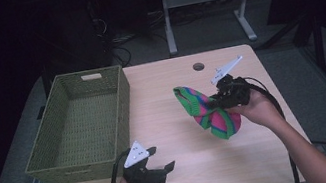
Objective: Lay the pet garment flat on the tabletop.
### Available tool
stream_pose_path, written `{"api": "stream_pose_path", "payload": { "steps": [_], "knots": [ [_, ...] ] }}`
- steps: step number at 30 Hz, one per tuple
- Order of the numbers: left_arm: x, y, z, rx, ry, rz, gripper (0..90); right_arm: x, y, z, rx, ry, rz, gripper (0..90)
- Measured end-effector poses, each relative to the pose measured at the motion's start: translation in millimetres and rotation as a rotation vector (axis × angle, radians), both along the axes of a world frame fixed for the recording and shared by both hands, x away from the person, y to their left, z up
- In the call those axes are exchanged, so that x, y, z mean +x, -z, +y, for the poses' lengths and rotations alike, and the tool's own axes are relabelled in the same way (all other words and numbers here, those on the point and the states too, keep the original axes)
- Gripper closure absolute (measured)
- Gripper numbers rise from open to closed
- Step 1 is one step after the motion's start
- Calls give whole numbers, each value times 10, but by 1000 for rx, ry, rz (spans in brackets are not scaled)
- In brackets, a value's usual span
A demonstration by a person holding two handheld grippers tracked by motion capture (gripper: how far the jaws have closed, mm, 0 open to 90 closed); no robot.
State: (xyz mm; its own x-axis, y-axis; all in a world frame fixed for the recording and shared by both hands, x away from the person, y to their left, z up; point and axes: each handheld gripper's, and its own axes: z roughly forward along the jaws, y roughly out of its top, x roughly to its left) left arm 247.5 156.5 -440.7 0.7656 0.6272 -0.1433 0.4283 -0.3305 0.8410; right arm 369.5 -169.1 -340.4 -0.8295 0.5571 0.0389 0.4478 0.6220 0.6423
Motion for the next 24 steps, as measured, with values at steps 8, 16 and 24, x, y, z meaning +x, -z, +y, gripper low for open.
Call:
{"api": "stream_pose_path", "payload": {
  "steps": [8,16,24],
  "knots": [
    [2,1,3,3,0,-1,173,-114,67,13,15,-18,8,754],
    [0,0,11,-1,-2,-3,173,-220,156,32,23,-37,28,752],
    [-6,1,-1,-6,-4,2,173,-304,301,55,16,-49,53,751]
  ]
}}
